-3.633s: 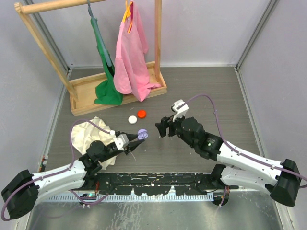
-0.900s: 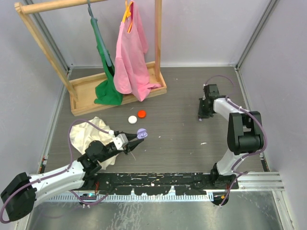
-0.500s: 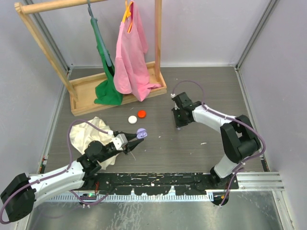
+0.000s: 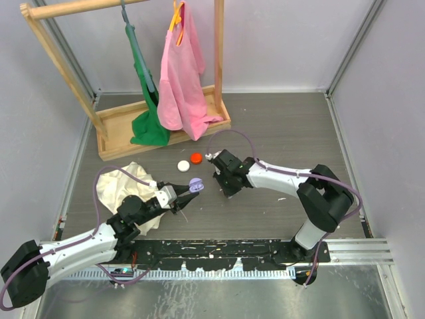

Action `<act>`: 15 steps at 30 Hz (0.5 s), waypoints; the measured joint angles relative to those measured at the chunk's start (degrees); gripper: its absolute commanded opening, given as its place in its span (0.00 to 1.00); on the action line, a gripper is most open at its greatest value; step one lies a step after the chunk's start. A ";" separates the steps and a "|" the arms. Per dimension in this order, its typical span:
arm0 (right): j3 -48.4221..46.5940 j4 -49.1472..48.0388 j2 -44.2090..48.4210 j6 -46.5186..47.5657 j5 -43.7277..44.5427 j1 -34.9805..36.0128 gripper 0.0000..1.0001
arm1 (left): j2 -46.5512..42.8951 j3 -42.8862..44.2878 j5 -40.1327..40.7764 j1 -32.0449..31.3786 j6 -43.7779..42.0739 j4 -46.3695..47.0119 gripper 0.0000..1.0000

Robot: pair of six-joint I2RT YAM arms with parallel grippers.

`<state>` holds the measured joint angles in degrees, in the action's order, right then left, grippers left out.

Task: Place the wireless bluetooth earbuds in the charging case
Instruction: Place the earbud at the center of the board.

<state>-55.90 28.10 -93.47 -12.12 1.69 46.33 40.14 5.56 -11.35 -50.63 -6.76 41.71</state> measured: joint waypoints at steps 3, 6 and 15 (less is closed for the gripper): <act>0.37 -0.46 -0.13 0.33 0.15 1.77 0.20 | 0.02 0.00 0.00 0.00 0.00 0.00 0.00; 0.39 -1.01 -0.92 0.98 0.46 3.08 0.21 | 0.22 0.00 -0.02 0.00 0.00 0.00 0.00; 0.66 -1.29 -2.27 2.12 2.29 4.72 0.35 | 0.24 0.00 -0.39 0.00 -0.02 0.00 0.00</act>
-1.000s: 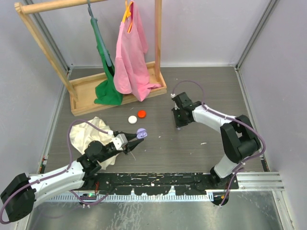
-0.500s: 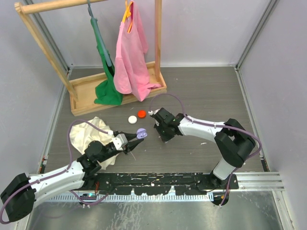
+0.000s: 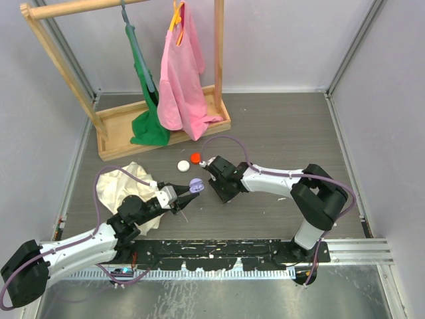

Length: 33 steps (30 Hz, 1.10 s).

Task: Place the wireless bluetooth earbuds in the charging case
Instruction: Place the earbud at the center of the board.

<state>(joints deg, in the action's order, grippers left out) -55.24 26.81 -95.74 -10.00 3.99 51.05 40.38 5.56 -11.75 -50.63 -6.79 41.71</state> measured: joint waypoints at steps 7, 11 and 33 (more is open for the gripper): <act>0.81 0.46 1.05 0.46 1.53 0.35 0.42 | 0.35 0.00 -0.07 0.00 0.00 0.00 0.00; 1.62 0.87 1.86 0.70 2.62 0.46 0.44 | 0.35 0.00 -0.09 0.00 0.00 0.00 0.00; 1.90 6.34 2.93 0.85 9.14 0.55 0.53 | 0.63 0.00 -0.28 0.00 -0.02 0.02 0.00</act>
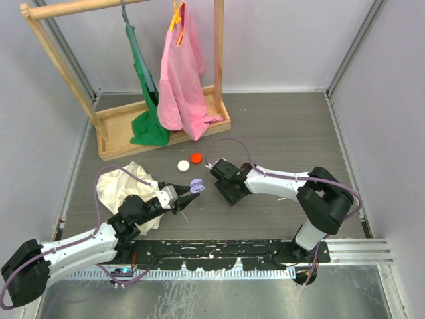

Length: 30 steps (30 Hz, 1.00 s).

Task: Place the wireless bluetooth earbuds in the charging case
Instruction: Place the earbud at the center of the board, then pick up the earbud from the center of the board.

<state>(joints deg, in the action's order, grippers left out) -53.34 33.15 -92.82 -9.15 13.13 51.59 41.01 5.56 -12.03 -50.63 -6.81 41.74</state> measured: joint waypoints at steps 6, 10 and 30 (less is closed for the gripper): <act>-1.36 1.77 -0.07 -0.02 1.77 0.00 0.56 | 0.00 0.00 -0.02 0.00 -0.02 0.00 0.00; -2.29 2.03 -0.07 -0.28 0.90 0.00 0.57 | 0.02 0.00 -0.09 0.00 -0.02 0.00 0.00; -8.15 5.49 -6.25 -10.01 11.06 0.00 0.65 | 0.33 0.00 -0.22 0.00 -0.02 0.00 0.00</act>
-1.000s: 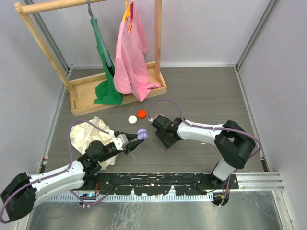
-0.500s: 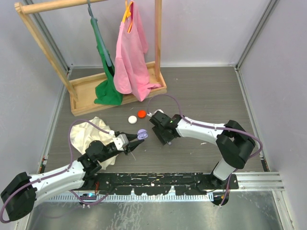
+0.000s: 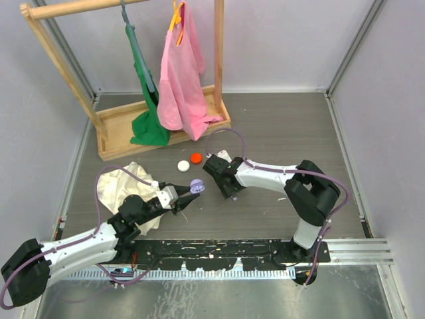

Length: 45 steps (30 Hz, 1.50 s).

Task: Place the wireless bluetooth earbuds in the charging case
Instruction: Pick up the earbud from the center of the board.

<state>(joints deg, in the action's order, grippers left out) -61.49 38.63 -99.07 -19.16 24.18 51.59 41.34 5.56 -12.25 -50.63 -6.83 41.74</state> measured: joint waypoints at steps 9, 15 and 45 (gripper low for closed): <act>0.00 0.22 -0.85 -0.57 -0.28 0.00 0.65 | 0.00 0.00 0.00 0.00 0.00 0.00 0.00; 0.00 0.22 -0.83 -0.52 -1.86 0.00 0.65 | 0.00 0.00 0.00 0.00 0.00 0.00 0.00; 1.51 3.23 3.48 -0.70 -6.38 0.11 0.65 | 0.04 0.00 -0.20 0.00 0.00 0.00 0.00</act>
<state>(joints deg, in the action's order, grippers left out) -59.99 41.87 -95.59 -19.86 17.80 51.70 41.39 5.56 -12.45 -50.63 -6.83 41.74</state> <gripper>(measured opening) 0.650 0.261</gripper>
